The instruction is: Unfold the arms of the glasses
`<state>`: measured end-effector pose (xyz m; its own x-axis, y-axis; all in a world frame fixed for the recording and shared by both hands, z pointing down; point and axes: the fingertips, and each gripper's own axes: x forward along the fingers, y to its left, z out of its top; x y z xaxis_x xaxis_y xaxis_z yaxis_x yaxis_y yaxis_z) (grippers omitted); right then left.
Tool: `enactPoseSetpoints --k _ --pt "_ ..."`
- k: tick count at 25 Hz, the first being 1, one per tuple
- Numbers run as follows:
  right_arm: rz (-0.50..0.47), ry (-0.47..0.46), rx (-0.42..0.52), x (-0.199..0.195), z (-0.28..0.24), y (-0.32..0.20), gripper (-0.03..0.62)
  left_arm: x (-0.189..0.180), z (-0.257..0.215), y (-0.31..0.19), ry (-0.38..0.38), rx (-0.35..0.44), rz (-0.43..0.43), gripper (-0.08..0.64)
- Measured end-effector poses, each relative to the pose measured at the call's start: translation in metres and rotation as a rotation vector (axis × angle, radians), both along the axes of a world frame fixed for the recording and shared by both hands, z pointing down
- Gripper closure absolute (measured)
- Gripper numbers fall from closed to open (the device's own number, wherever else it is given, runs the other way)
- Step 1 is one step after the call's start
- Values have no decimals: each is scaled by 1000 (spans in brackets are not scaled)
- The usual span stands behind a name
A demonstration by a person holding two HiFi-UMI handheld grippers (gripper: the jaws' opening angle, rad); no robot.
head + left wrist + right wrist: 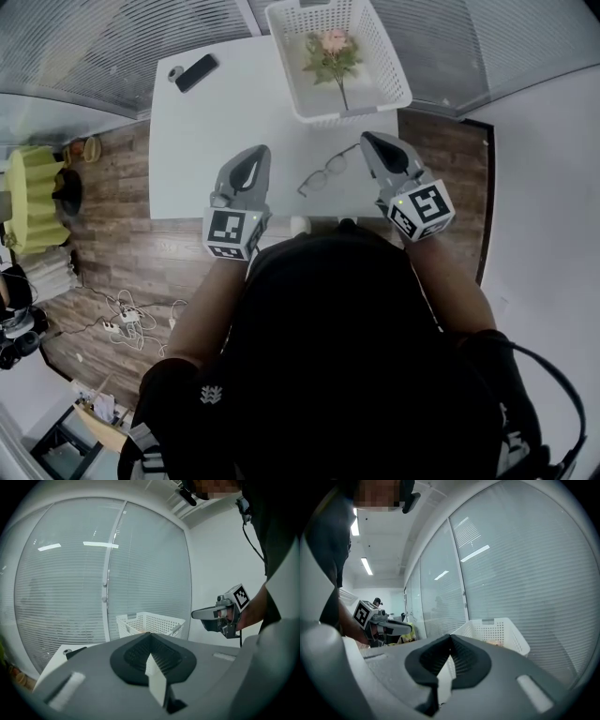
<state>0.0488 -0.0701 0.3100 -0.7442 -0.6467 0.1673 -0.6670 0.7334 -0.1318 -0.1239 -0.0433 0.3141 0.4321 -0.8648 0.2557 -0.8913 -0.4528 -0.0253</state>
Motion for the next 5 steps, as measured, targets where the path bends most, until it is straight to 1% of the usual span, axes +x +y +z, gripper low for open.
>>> enactPoseSetpoints --k 5 --pt "11 -17 -18 6 4 -4 591 7 -2 0 -13 12 9 555"
